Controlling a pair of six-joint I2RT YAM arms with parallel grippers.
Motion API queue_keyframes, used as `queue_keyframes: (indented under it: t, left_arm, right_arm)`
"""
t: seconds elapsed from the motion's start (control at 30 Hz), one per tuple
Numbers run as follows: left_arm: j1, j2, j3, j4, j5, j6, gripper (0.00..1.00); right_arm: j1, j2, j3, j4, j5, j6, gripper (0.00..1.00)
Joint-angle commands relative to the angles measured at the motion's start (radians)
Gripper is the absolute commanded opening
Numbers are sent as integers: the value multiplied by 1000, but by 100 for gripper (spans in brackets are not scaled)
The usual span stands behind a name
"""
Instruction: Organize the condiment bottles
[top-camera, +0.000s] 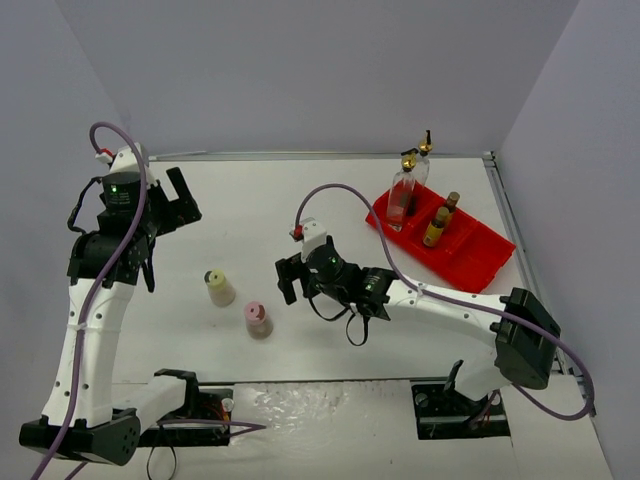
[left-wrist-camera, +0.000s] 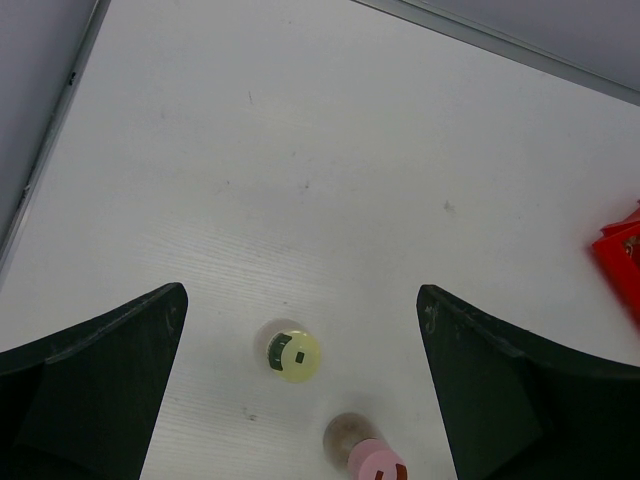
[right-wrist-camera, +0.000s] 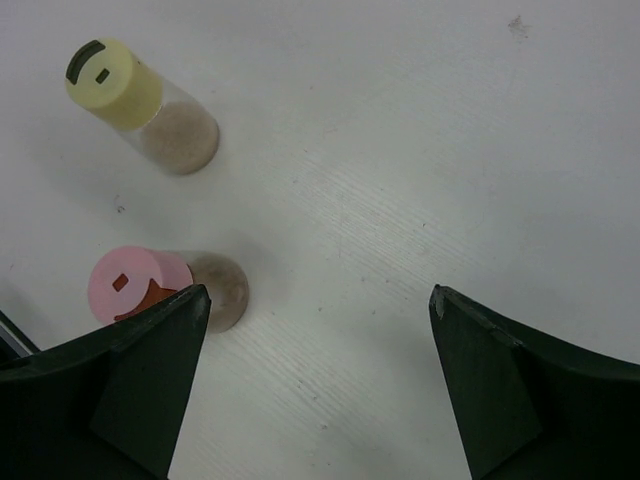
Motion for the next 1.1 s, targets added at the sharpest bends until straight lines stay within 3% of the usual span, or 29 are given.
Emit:
queue_keyframes:
  t: [0.0, 0.37, 1.07]
  left_arm:
    - [9, -16, 36, 44, 6, -4, 97]
    - [9, -19, 24, 47, 4, -1, 97]
    - [9, -21, 36, 39, -4, 17, 97]
  right_arm:
    - [50, 30, 24, 97, -32, 27, 89]
    - [228, 167, 148, 53, 20, 21, 91]
    - [255, 383, 303, 35, 131, -21, 89]
